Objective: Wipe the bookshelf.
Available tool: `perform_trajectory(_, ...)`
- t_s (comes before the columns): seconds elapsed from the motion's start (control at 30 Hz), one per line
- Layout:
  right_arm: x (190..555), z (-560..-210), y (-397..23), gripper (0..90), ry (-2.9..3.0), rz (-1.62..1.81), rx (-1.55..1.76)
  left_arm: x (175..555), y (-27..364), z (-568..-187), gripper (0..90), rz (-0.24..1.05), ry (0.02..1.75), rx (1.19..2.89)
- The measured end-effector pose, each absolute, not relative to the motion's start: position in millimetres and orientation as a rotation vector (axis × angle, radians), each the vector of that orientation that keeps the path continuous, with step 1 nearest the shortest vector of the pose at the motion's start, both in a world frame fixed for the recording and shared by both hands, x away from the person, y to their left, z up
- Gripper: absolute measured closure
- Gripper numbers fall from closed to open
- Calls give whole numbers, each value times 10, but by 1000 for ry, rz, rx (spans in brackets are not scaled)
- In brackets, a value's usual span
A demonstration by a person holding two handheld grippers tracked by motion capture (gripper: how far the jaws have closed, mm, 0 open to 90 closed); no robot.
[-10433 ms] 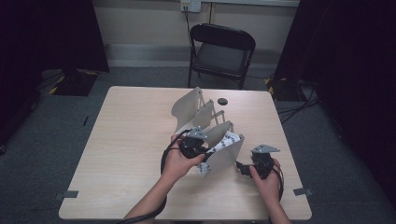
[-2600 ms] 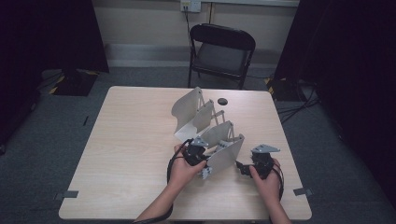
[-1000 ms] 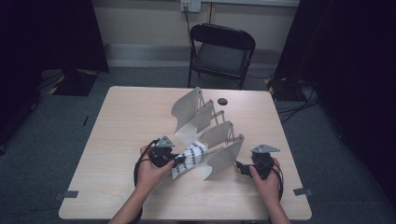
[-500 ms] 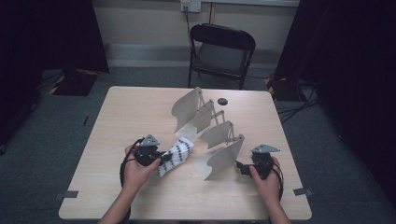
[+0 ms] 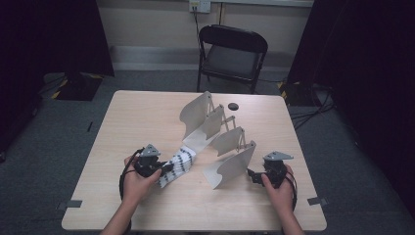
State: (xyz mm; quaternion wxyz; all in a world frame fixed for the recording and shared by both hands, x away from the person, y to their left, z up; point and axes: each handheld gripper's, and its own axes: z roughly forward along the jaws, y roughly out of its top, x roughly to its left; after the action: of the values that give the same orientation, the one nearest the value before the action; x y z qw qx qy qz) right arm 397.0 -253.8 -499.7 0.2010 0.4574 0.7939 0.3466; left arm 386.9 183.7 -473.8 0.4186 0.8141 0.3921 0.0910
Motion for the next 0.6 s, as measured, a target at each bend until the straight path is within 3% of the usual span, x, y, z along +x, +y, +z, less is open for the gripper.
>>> perform_trajectory(0.43, 3970, -4997, -2537, 139, 2218, 969, 1278, 3800, 1937, -4764, 792, 232, 996, 2034)
perform_trajectory(0.6, 3970, -4997, -2538, 138, 2218, 969, 1278, 3793, 1943, -4774, 729, 228, 992, 2043)
